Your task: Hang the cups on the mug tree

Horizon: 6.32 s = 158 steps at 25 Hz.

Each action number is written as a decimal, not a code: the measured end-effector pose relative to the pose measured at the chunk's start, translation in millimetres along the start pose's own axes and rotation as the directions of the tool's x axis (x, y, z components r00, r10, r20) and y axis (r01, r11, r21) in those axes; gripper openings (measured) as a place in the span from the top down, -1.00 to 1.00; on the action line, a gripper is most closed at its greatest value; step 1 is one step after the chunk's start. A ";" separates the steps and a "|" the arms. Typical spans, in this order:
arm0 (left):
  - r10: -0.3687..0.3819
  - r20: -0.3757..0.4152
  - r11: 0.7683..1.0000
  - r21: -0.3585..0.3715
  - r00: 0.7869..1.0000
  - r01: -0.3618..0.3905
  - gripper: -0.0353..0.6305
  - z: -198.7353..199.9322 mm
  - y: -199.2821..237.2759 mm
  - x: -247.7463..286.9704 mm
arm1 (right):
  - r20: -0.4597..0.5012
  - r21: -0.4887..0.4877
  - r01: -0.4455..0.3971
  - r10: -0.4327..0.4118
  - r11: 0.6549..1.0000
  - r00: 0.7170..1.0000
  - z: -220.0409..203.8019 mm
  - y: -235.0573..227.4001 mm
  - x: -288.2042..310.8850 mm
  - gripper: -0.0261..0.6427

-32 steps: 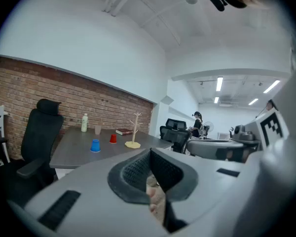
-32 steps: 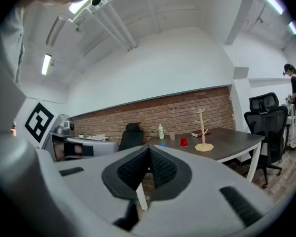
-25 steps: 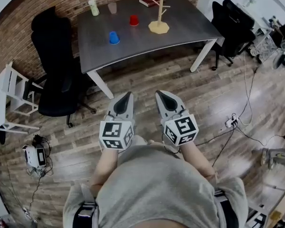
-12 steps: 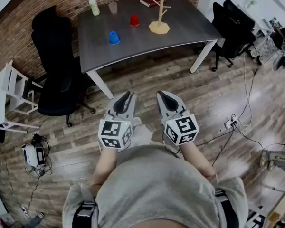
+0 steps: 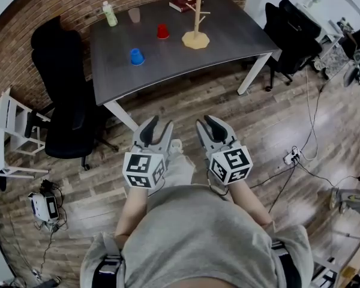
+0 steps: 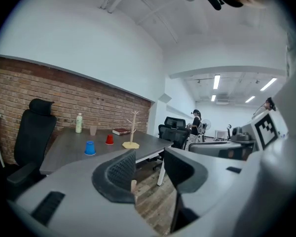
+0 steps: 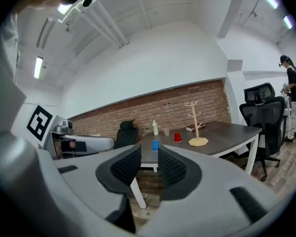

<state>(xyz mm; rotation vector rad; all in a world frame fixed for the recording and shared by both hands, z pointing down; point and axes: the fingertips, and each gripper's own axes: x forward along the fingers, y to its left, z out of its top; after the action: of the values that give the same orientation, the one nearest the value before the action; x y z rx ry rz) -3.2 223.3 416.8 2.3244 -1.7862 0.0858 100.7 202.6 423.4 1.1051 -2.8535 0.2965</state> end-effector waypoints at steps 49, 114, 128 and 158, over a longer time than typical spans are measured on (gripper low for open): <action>0.281 -0.175 0.958 -0.008 0.944 -0.287 0.02 -33.9 356.2 310.7 | -0.141 0.105 0.004 0.011 0.994 0.990 18.1 -159.7 353.5 0.34; -0.123 0.076 0.987 0.112 0.990 0.114 0.27 175.3 223.5 493.3 | -0.071 0.142 0.144 -0.135 0.979 0.988 36.8 -246.5 315.5 0.41; -0.170 0.039 0.979 0.122 0.985 0.164 0.27 171.2 203.0 548.0 | -0.078 0.164 0.159 -0.148 0.973 0.986 35.3 -280.4 322.1 0.41; -0.203 -0.037 0.974 0.096 0.979 0.205 0.14 142.3 199.2 585.4 | -0.079 0.185 0.166 -0.153 0.969 0.985 32.7 -302.0 341.0 0.41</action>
<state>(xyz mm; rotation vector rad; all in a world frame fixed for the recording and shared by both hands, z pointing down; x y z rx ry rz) -51.3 -409.3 404.3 2.5495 -1.5534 0.1774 52.0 -247.6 483.1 1.3234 -2.7043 0.5945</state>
